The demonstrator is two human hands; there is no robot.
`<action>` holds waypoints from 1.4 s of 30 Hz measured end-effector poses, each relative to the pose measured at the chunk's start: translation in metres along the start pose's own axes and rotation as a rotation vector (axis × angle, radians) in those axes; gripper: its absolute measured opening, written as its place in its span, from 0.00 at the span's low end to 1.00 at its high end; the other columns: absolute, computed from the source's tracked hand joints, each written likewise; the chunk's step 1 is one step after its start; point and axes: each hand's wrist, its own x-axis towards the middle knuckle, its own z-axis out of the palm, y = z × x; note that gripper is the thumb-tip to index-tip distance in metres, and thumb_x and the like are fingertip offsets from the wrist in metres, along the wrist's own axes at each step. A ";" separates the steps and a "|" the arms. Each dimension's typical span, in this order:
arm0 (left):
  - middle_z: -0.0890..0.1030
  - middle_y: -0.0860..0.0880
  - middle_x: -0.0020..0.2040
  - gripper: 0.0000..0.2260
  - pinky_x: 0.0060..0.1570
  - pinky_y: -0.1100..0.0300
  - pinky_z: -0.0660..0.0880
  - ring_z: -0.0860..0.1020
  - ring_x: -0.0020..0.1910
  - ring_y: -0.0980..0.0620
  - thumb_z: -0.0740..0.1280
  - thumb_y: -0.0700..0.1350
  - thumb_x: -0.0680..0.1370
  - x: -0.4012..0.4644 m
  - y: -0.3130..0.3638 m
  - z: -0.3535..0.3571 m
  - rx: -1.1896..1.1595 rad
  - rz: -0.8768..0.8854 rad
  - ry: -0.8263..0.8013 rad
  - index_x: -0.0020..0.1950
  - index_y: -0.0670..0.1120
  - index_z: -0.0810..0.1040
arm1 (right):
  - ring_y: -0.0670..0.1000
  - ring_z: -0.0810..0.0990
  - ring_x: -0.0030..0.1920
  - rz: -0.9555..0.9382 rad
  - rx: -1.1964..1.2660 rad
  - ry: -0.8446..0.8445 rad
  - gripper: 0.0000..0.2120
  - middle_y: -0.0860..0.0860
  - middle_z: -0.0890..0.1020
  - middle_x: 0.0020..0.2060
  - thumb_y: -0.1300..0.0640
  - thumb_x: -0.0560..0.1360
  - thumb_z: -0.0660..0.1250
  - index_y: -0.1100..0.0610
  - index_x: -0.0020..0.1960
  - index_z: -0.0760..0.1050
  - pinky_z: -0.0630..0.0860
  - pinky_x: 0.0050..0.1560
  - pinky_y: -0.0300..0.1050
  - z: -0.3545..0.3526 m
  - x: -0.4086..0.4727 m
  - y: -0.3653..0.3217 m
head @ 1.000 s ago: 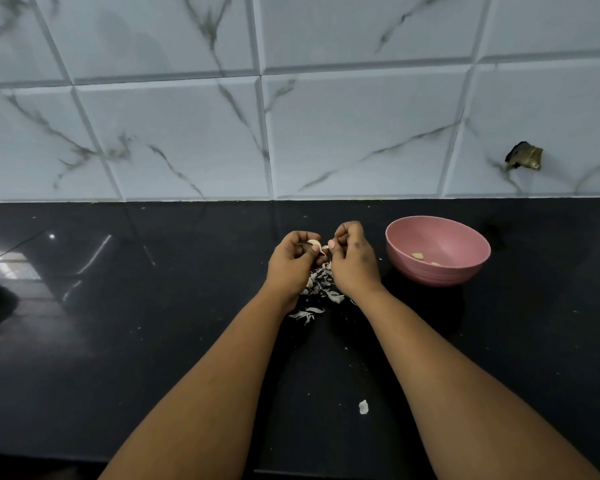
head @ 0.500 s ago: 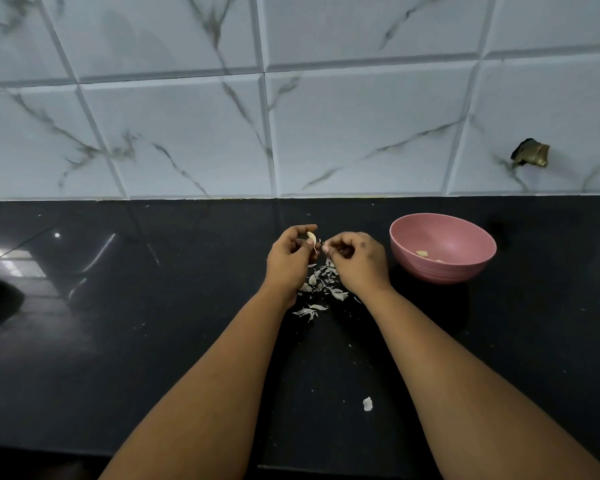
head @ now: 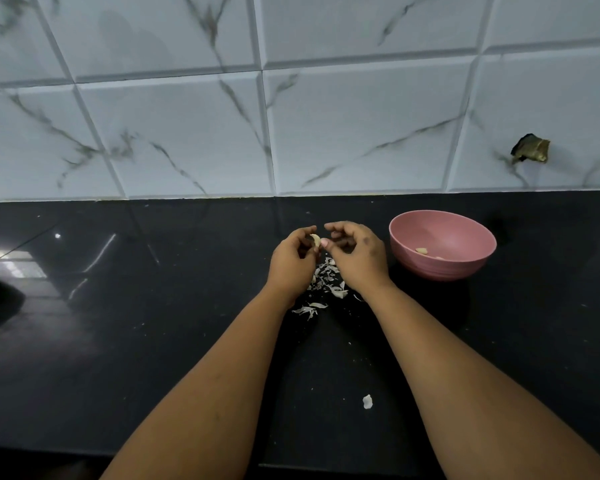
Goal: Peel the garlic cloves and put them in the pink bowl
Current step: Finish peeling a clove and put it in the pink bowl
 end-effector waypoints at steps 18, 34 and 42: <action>0.84 0.51 0.37 0.03 0.36 0.67 0.75 0.78 0.32 0.63 0.73 0.43 0.76 -0.003 0.003 -0.001 0.063 0.008 0.038 0.46 0.44 0.84 | 0.52 0.84 0.41 0.183 0.226 -0.025 0.04 0.51 0.85 0.36 0.60 0.73 0.72 0.52 0.42 0.81 0.82 0.49 0.50 0.001 0.002 0.003; 0.82 0.52 0.36 0.05 0.39 0.63 0.75 0.78 0.34 0.60 0.70 0.44 0.79 -0.004 0.005 -0.001 -0.128 -0.078 -0.017 0.45 0.43 0.82 | 0.45 0.81 0.41 0.539 0.874 -0.173 0.06 0.53 0.83 0.42 0.67 0.76 0.67 0.61 0.51 0.81 0.78 0.45 0.35 -0.013 0.001 -0.010; 0.83 0.47 0.40 0.08 0.40 0.51 0.76 0.76 0.36 0.53 0.65 0.46 0.80 -0.003 0.008 -0.002 0.085 -0.071 0.053 0.44 0.45 0.81 | 0.45 0.79 0.38 0.533 0.845 -0.174 0.09 0.53 0.82 0.42 0.67 0.77 0.65 0.63 0.56 0.79 0.78 0.45 0.34 -0.010 0.003 -0.008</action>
